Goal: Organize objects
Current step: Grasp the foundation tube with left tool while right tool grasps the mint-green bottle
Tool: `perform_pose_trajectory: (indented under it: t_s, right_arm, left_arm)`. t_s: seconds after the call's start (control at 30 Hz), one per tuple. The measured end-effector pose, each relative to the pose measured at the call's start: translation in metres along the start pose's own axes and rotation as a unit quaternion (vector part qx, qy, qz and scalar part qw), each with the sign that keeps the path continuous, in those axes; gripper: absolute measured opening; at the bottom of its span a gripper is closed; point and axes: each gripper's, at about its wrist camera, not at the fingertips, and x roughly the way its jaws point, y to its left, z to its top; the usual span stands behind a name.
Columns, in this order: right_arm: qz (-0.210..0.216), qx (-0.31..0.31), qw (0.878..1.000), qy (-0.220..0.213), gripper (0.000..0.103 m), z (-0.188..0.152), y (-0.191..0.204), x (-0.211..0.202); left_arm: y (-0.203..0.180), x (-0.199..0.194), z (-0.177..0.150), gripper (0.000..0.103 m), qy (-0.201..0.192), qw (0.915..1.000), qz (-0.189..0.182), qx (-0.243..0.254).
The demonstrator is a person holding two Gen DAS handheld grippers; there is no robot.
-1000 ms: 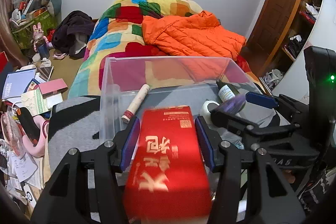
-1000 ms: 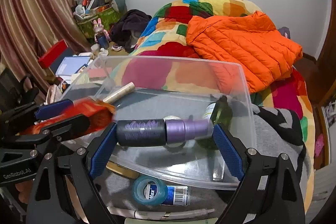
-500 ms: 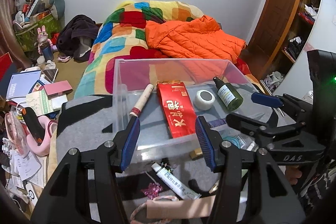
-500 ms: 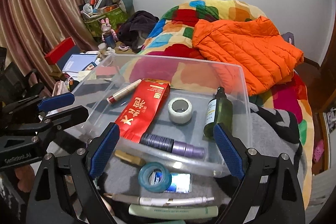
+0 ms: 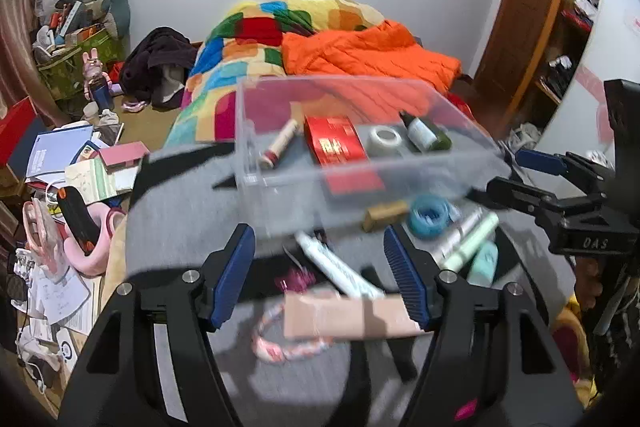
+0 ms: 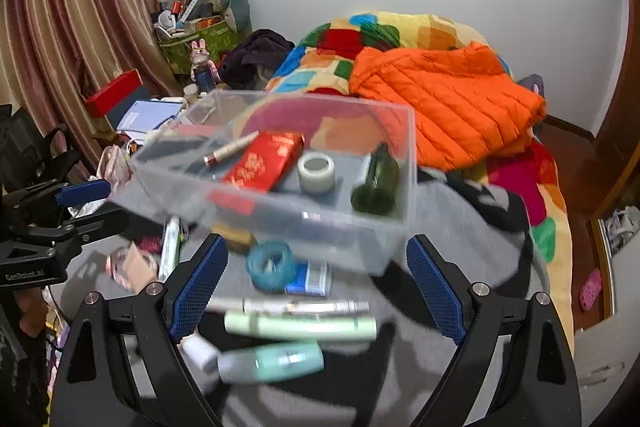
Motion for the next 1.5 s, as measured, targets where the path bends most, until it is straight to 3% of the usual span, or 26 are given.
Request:
perform_pose_trajectory:
  t_s: [0.4,0.77,0.97,1.17,1.4,1.5]
  right_arm:
    - [0.030,0.060,0.996,0.063,0.090,-0.064,-0.007,0.009]
    - [0.020,0.077,0.995,0.065,0.087,-0.072,-0.010,0.018]
    - [0.022,0.063,0.996,0.058,0.076,-0.069,-0.008,0.016]
    - [0.030,0.054,0.997,0.055,0.063,-0.068,-0.007,0.013]
    - [0.049,0.074,0.994,0.070,0.063,-0.064,-0.005,0.013]
    - [0.035,0.062,0.995,0.075,0.066,-0.066,0.004,0.020]
  left_arm:
    - [-0.042,0.011,-0.056,0.071,0.048,0.9951,-0.010,0.086]
    - [-0.079,0.039,-0.045,0.080,0.047,0.9836,0.001,0.174]
    - [-0.089,0.054,-0.041,0.080,0.057,0.9776,-0.011,0.202]
    - [-0.084,0.055,-0.037,0.056,0.067,0.9785,-0.031,0.192]
    - [-0.076,0.049,-0.039,0.038,0.079,0.9807,-0.055,0.170]
    - [-0.073,0.045,-0.041,0.033,0.081,0.9820,-0.052,0.162]
